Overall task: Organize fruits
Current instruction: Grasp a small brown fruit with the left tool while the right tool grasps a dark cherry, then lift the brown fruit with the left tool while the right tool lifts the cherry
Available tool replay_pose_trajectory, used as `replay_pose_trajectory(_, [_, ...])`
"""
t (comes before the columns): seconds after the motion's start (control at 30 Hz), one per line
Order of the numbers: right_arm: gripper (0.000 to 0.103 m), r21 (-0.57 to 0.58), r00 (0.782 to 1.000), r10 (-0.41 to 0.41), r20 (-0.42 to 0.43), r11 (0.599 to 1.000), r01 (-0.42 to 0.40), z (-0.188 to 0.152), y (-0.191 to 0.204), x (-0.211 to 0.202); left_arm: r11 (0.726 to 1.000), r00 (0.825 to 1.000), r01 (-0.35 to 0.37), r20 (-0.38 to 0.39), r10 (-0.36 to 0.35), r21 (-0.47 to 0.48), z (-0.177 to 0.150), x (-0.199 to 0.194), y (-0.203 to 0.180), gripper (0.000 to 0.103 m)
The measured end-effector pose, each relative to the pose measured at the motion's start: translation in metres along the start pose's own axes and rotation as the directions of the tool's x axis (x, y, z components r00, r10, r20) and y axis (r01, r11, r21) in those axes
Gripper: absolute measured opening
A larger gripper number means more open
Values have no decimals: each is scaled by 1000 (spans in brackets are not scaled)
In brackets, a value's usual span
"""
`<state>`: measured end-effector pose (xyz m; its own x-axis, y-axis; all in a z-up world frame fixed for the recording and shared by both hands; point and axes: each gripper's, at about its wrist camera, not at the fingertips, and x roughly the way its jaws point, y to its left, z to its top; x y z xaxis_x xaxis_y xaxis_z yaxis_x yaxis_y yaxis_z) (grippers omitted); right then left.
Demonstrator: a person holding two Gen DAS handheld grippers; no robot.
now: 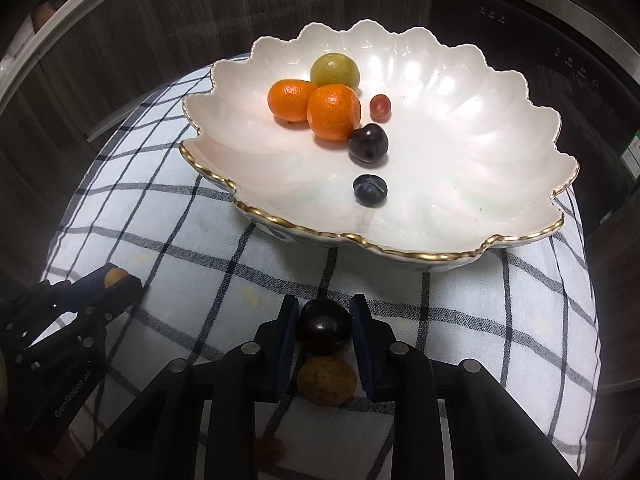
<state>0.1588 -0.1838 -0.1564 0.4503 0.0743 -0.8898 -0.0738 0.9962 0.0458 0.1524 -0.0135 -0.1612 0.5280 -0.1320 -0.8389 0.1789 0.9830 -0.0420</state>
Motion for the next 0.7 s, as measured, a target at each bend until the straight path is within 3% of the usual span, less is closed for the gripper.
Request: replay_pose_trajectory(0.7, [28,5,996,3,89,1000,-4,-2,-3,-50,999,997,0,74,-2,39,10,-44,-14,24])
